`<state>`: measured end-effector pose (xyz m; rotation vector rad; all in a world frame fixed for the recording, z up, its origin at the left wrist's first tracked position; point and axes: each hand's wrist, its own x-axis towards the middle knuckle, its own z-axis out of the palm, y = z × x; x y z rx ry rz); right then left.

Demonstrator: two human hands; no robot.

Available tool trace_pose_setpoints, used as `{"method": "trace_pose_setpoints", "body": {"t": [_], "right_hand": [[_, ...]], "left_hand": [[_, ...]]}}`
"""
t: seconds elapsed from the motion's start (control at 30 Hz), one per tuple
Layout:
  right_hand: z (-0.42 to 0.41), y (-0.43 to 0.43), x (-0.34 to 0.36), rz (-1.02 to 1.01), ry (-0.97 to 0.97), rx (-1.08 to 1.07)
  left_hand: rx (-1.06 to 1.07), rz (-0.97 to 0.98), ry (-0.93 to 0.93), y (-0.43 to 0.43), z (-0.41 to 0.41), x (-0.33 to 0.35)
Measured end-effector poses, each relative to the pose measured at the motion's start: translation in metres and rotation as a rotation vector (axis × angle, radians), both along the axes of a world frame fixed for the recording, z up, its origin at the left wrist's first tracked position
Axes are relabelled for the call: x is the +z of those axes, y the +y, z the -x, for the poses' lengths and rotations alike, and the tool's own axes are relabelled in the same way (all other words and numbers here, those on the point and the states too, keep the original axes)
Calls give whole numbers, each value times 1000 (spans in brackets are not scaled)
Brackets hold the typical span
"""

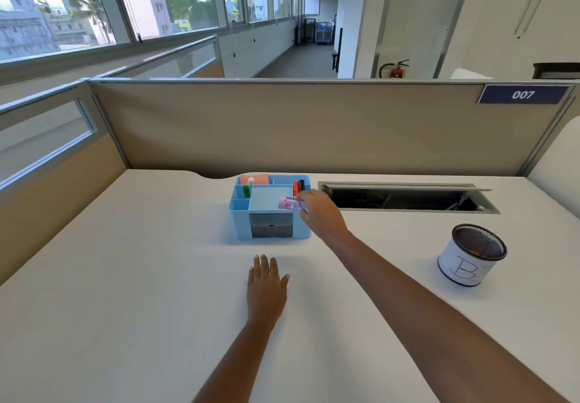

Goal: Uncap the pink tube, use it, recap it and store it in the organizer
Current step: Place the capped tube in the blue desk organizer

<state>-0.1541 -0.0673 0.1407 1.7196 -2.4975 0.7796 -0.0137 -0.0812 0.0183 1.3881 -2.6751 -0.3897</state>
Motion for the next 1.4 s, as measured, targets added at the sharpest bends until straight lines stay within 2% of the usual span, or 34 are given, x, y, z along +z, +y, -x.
{"method": "trace_pose_setpoints", "body": {"t": [0.3,0.87,1.27,1.4], "right_hand": [[-4,-39,-14,-71,26,61],[-2,-72,-29,-160,-58,67],[-1,-60,-31,-160,-156,107],[5,-43,-36,-77,-185,66]], "left_hand": [[1,-25,23,-8,4,-15],[38,-110,108,-6,14,-13],[40,-108,85,-5,16,-12],[51,-97,59,-2,15,-15]]}}
